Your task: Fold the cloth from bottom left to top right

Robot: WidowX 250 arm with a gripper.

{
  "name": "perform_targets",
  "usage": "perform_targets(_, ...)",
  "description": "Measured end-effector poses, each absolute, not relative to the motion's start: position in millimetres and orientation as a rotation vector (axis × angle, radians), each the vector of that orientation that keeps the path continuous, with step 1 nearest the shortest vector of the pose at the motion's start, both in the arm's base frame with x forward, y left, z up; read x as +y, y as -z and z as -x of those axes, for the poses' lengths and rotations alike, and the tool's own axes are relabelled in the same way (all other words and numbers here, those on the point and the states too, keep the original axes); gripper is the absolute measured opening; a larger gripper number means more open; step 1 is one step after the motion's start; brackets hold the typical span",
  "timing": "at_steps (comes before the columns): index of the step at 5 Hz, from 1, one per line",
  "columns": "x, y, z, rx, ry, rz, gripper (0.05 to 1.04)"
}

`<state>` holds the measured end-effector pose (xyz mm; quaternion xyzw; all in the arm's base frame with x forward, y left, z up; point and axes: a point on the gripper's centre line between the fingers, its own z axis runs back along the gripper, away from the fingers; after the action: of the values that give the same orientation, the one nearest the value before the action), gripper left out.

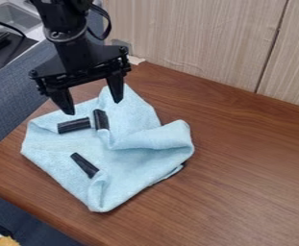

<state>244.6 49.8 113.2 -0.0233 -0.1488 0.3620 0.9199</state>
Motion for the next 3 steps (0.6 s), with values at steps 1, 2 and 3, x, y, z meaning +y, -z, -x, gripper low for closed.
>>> perform_targets(1, 48.6, -107.3, -242.3, -0.283, -0.744, 0.05, 0.999)
perform_targets(2, 67.0, -101.1, -233.8, -0.276, -0.785, 0.059, 0.999)
perform_targets(3, 84.5, -95.3, -227.3, -0.278, -0.808, 0.058, 0.999)
